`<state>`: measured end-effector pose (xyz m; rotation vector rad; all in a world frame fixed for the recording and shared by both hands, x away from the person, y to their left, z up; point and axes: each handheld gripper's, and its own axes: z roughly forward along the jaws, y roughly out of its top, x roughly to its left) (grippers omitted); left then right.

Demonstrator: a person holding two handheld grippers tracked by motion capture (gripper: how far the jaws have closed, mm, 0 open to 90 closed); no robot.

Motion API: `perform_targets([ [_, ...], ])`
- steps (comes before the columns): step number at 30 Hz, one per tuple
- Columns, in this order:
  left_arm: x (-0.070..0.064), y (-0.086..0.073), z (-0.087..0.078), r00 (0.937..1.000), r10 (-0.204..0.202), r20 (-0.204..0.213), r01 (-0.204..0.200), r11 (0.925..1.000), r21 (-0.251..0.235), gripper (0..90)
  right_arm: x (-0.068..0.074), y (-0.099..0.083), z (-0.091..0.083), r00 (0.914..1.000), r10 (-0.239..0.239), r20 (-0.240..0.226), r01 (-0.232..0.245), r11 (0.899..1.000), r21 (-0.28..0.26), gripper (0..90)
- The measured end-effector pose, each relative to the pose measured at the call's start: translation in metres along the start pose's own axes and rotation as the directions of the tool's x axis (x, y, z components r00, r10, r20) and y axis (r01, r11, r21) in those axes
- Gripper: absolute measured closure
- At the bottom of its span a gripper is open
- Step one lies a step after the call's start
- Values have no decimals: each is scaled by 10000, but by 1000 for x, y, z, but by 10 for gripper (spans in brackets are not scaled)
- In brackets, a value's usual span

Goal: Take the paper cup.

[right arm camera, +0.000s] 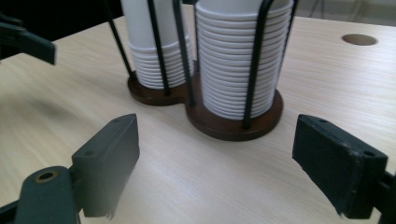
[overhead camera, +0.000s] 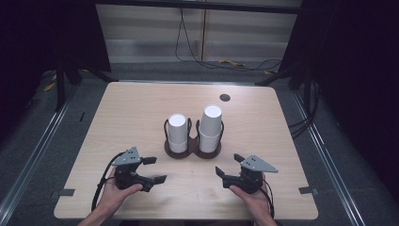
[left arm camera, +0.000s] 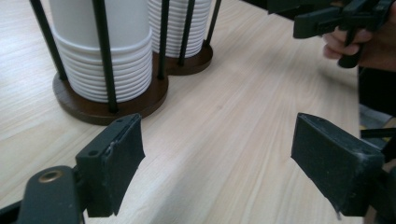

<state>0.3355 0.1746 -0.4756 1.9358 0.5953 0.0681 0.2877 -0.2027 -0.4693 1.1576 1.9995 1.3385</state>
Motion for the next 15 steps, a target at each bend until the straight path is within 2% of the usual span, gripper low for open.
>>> perform_targets([
  [3,0,1,1,10000,20,-40,-20,10000,29,168,-1,2,0,9998,-191,95,188,9996,227,138],
  [4,0,2,1,9999,53,-91,-52,10000,50,168,-2,3,-1,10000,-89,-33,90,9995,287,136],
  [8,3,5,1,10000,-63,-50,62,9999,-131,169,-5,3,-4,9999,-122,21,122,9997,218,137],
  [15,4,10,5,9997,-193,161,193,9998,1,180,-13,0,-11,9998,162,-66,-159,9990,415,152],
])
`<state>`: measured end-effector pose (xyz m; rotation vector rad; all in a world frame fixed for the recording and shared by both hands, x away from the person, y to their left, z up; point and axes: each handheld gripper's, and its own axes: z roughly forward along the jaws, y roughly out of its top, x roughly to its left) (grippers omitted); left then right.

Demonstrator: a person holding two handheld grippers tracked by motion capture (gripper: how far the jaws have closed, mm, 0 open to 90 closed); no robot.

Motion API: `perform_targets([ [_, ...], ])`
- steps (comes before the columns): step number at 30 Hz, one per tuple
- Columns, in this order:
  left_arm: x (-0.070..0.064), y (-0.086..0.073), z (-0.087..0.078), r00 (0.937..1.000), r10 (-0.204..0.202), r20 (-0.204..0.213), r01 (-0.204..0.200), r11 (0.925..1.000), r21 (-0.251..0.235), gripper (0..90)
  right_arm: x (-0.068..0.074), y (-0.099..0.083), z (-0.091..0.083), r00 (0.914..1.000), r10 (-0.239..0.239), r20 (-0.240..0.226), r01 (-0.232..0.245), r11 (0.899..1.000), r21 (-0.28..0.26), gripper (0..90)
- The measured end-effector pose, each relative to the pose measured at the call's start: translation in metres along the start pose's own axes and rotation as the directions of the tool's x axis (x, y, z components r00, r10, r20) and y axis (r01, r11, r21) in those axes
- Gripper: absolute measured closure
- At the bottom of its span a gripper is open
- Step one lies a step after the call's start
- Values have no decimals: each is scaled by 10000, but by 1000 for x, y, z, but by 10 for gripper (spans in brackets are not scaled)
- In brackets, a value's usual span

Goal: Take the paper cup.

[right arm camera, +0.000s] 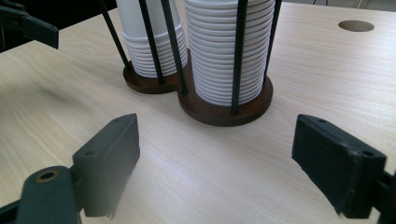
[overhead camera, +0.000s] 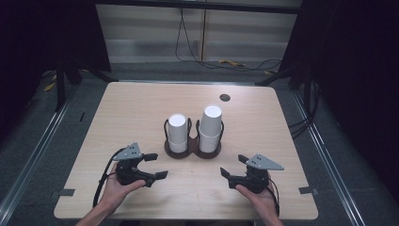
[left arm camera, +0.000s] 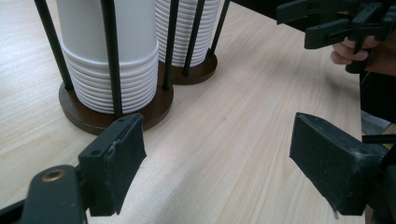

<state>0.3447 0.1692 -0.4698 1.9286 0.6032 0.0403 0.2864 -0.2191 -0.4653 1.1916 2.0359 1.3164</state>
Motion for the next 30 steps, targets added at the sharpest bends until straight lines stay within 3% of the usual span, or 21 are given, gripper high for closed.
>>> perform_targets([
  [7,-2,11,-3,9999,-62,81,65,9995,-314,177,2,1,-5,9996,-131,-256,135,9998,172,161],
  [9,-4,13,-3,9999,-13,129,18,9994,-358,218,4,0,-6,9996,-138,-253,140,9999,53,160],
  [11,-5,19,-1,9997,229,-52,-231,9994,-240,209,9,4,-10,9993,-185,-316,184,9998,-12,161],
  [14,-3,24,-2,9998,195,-60,-197,9992,-337,201,10,5,-11,9991,-148,-391,143,9998,-121,161],
  [18,-1,31,-1,9995,293,-123,-295,9995,-145,233,10,4,-9,9985,-60,-547,58,10000,-39,161],
  [19,1,36,2,9992,386,-73,-384,9990,243,230,10,2,-6,9979,-152,-628,157,9998,78,155],
  [22,5,41,3,9996,262,120,-266,9989,387,224,11,2,-3,9971,-177,-739,194,9996,224,142],
  [24,7,45,3,9999,116,85,-120,9988,479,181,12,0,-1,9970,-143,-765,165,9995,286,139],
  [27,14,52,0,9989,-51,-467,71,9991,419,175,15,-1,1,9960,-267,-852,304,9986,430,139],
  [30,19,57,-2,9989,2,-463,14,9994,346,176,13,-2,4,9959,-175,-883,221,9984,520,137],
])
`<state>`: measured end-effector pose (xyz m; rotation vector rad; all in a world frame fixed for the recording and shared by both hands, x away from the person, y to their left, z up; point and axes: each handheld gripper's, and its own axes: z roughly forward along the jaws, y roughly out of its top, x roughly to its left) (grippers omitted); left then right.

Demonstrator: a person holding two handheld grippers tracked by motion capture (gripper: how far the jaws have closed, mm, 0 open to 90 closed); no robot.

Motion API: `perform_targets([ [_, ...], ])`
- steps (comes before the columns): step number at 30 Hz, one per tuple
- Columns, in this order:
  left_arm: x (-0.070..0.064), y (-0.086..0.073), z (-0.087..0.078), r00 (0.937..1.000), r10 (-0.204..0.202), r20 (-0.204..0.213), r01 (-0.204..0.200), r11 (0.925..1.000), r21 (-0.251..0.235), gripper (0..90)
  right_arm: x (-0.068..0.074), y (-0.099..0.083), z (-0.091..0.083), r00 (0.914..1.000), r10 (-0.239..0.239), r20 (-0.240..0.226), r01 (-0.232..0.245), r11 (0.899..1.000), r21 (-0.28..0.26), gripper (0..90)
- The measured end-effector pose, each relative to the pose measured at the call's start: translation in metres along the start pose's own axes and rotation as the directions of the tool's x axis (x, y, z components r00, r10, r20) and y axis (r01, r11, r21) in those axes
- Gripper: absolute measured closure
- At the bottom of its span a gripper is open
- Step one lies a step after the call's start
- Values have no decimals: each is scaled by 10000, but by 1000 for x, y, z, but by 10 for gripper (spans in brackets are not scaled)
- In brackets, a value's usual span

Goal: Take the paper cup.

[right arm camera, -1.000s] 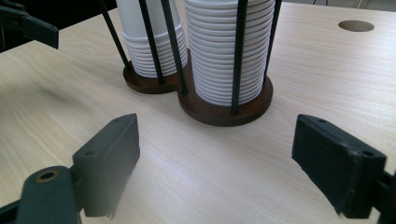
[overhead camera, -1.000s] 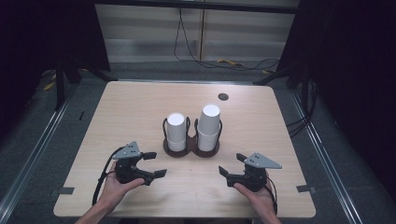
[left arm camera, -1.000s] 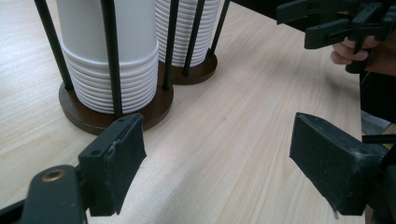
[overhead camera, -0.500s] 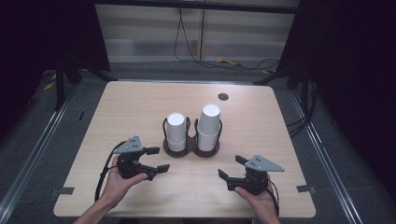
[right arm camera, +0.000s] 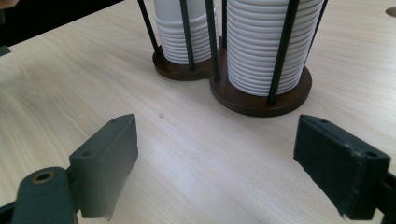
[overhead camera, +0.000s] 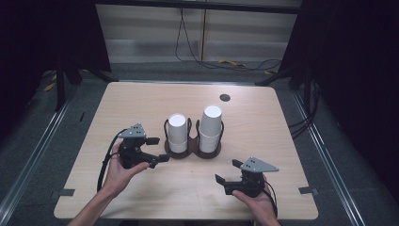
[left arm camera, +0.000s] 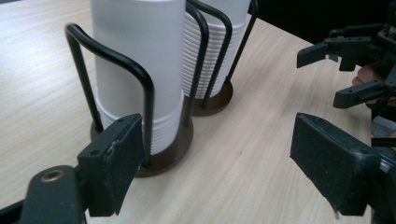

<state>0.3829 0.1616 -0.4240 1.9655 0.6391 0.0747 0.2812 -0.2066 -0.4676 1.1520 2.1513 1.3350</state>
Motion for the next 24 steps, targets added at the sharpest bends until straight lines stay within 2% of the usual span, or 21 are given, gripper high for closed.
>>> perform_targets([
  [2,1,2,-1,10000,67,36,-67,10000,-8,190,0,0,1,10000,9,-36,-9,10000,91,138],
  [4,4,5,-2,9997,205,-120,-204,9998,56,192,0,0,1,10000,-11,-96,12,9999,100,138],
  [8,7,12,-4,9991,357,-238,-361,9992,-167,199,0,0,1,9999,-16,-105,17,9999,100,138],
  [10,6,19,-6,9963,658,-556,-671,9975,-217,199,0,0,1,9999,-26,-101,27,10000,92,138],
  [12,6,21,-6,9947,760,-692,-781,9965,-283,200,0,0,1,10000,-38,-92,39,9999,101,138],
  [13,8,26,-6,9958,775,-495,-789,9965,-282,210,-1,0,0,9999,-20,-100,21,9999,104,138],
  [15,9,28,-6,9962,750,-453,-766,9965,-347,217,-1,0,0,9999,12,-119,-11,10000,97,138],
  [20,14,40,-3,9960,710,-545,-729,9968,-335,193,-1,0,1,9999,6,-151,-4,9999,164,138],
  [21,17,44,-2,9953,860,-445,-867,9961,-154,192,-1,0,1,9998,-9,-186,13,9998,211,138],
  [23,17,46,0,9949,950,-351,-955,9953,-127,174,-1,-1,2,9998,-24,-208,29,9997,259,138],
  [24,17,50,2,9935,1062,-416,-1063,9943,-4,174,-1,-1,2,9998,3,-209,3,9996,266,138],
])
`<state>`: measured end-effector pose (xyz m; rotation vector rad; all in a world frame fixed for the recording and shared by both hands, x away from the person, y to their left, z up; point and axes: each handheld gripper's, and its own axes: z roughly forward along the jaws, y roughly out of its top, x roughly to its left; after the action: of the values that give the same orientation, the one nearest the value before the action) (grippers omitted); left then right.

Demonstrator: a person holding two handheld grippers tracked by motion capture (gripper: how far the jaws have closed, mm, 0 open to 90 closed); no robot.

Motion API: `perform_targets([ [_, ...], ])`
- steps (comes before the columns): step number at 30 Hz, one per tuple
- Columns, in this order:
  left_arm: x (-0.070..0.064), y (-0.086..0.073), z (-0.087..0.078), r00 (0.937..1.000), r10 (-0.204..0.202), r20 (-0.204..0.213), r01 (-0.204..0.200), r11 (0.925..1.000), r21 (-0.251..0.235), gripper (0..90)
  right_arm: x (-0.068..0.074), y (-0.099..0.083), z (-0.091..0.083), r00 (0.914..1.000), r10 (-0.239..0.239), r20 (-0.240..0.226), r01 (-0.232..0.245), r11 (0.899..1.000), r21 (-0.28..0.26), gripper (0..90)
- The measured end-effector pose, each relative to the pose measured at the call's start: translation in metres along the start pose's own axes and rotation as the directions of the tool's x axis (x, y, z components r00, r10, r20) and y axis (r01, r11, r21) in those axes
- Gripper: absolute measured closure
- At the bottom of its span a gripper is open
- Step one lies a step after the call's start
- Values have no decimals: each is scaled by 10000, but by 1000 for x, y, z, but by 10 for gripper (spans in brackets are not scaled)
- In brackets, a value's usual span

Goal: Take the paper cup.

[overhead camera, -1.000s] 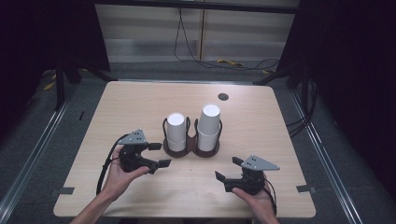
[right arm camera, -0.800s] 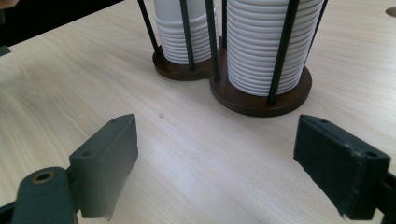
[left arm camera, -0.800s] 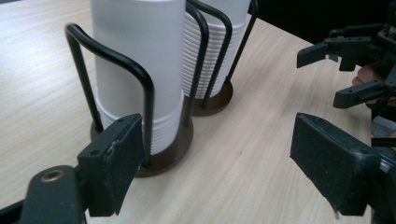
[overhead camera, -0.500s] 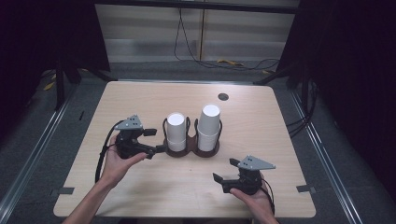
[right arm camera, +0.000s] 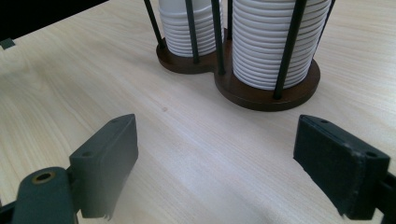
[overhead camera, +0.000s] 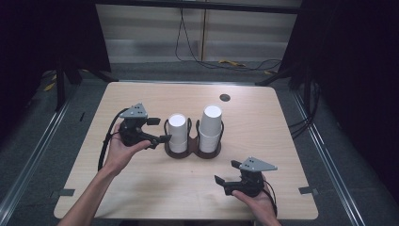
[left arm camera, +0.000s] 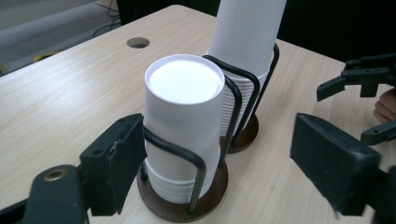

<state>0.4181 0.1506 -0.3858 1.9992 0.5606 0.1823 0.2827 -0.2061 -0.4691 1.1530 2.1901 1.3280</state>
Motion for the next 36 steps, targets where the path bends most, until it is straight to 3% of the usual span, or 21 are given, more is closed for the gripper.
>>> perform_targets([
  [20,10,26,21,9984,432,-360,-391,9935,1068,231,1,0,-1,9998,-70,-191,73,9999,109,142],
  [21,11,29,24,9994,283,-190,-259,9927,1175,231,1,0,-1,9998,-40,-191,42,9999,92,142],
  [26,11,38,30,9990,453,1,-448,9873,1527,229,0,0,-1,9998,-11,-174,13,9999,125,142],
  [32,12,43,36,9988,482,22,-479,9835,1746,240,-1,0,-2,9996,7,-266,-3,9999,142,142],
  [34,13,43,39,9982,595,14,-586,9771,2046,240,-1,-1,-2,9995,-15,-300,20,9999,149,142],
  [36,14,44,41,9985,544,89,-551,9767,2075,239,-1,-1,-3,9995,39,-310,-34,9998,176,143],
])
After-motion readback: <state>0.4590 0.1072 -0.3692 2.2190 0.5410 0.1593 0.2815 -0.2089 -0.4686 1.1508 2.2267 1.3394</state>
